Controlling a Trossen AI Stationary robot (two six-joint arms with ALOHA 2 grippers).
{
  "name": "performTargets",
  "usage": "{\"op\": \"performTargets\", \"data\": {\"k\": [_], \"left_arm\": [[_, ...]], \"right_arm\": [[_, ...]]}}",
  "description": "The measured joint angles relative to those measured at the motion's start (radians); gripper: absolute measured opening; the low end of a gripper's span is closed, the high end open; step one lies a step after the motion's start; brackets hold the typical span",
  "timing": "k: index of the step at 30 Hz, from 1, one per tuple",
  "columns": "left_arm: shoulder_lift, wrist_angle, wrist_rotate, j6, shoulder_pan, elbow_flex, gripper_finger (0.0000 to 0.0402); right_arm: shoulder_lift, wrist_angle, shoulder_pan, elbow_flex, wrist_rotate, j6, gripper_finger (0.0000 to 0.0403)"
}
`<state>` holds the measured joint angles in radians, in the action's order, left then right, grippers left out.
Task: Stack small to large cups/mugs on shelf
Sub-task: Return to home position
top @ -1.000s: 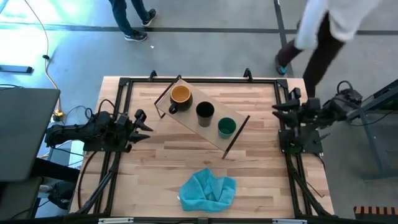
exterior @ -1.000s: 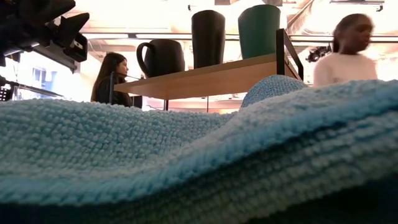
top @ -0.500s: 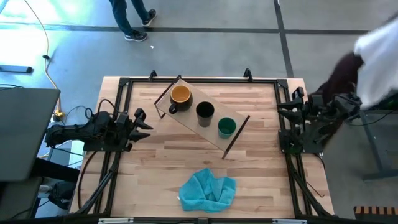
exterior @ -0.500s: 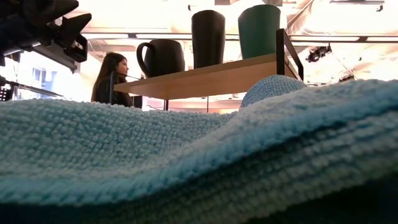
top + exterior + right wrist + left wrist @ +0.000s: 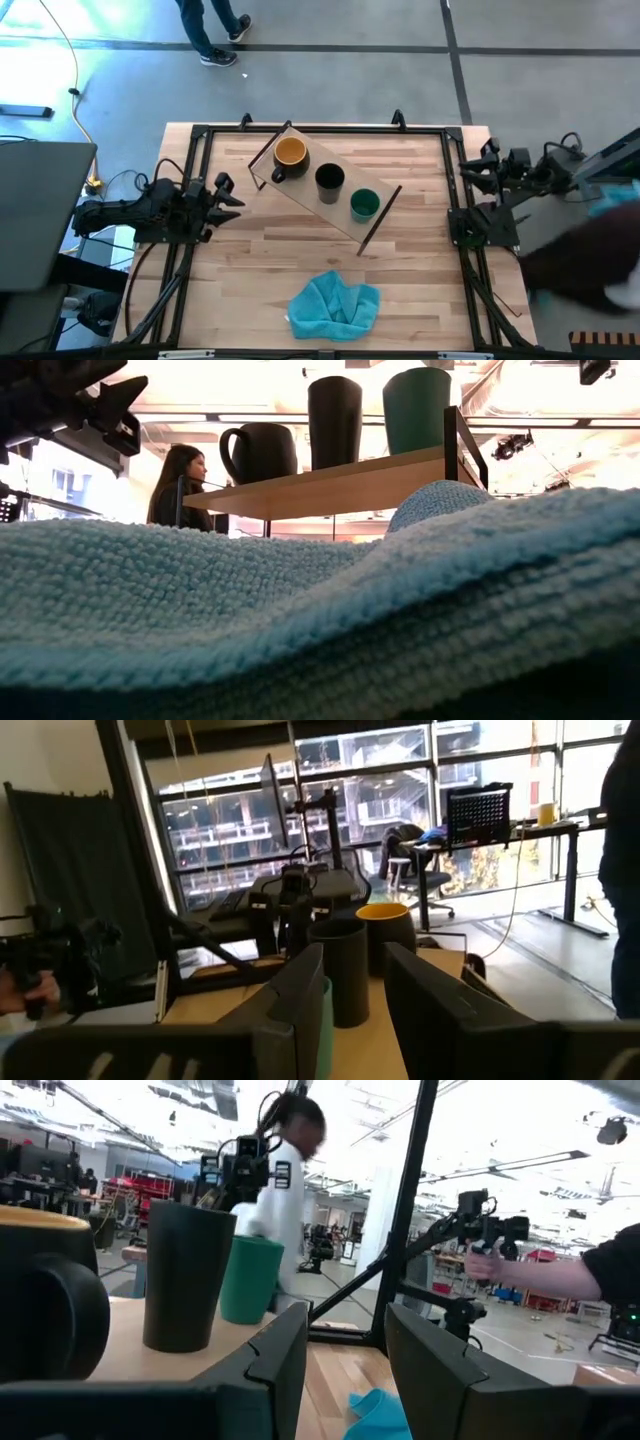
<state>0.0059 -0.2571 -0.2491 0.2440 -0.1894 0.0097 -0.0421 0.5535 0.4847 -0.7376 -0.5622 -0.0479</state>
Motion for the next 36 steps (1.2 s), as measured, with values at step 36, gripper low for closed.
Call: {"op": "performTargets", "data": {"k": [36], "left_arm": [[0.000,-0.033,0.030,0.052,0.000,0.000,0.0124]], "right_arm": [[0.038,0.437,0.551,-0.202,-0.479,-0.113,0.0099]]}}
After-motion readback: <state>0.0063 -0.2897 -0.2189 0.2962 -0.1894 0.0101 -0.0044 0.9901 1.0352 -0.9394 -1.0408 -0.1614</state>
